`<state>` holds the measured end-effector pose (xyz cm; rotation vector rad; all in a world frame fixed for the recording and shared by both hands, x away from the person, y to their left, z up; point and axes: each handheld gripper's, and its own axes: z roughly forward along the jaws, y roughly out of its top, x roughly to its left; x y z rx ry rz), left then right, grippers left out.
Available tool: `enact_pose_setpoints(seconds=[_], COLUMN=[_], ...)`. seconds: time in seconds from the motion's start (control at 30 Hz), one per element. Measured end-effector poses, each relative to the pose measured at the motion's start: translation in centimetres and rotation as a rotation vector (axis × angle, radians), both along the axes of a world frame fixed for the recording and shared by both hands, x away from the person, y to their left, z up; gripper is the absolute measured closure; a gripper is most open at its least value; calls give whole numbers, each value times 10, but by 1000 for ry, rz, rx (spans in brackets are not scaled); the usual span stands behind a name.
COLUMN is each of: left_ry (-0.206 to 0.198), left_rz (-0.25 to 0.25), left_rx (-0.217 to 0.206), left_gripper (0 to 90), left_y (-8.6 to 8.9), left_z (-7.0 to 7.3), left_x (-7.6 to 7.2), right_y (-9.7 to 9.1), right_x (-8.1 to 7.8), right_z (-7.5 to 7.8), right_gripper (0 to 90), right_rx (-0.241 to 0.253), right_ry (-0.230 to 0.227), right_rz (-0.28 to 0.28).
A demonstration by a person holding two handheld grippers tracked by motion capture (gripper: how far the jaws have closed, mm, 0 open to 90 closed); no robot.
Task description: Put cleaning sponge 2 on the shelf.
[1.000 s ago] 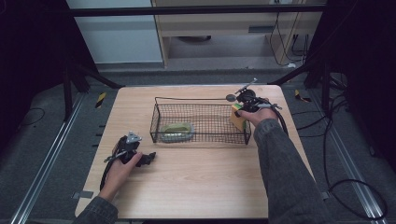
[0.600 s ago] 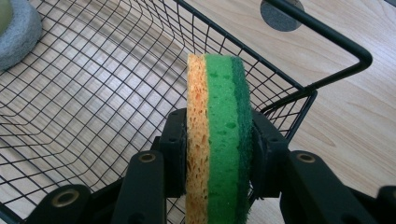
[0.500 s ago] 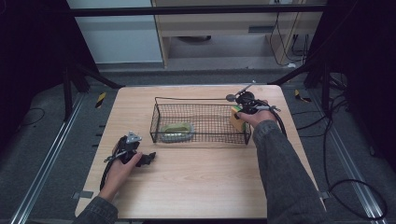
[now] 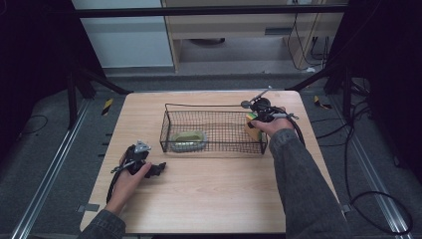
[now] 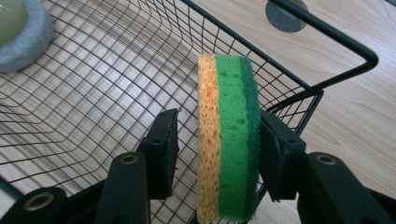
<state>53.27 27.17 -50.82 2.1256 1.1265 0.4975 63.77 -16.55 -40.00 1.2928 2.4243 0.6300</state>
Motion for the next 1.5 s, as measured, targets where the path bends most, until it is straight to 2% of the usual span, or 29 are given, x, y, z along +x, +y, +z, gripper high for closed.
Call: enact_pose_setpoints(seconds=[0.3,0.4,0.73,0.97,1.2,1.43,1.5], left_ry=[0,1,0,0,0,1,1], left_rz=[-2,-2,-3,-3,-3,-3,-3], left_rx=[1,1,1,0,1,1,1], left_gripper=[0,0,0,0,0,0,0], left_y=[0,0,0,0,0,0,0], left_z=[0,0,0,0,0,0,0], left_x=[0,0,0,0,0,0,0], right_y=[14,18,25,24,19,12,10], right_x=[-15,-16,-16,-16,-20,-26,-27], right_z=[11,12,10,13,19,29,29], right_gripper=[535,542,524,440,327,190,141], right_rx=[35,34,43,58,60,86,90], right_ry=[2,9,22,11,-26,-83,-83], right_rz=[49,70,74,63,48,27,16])
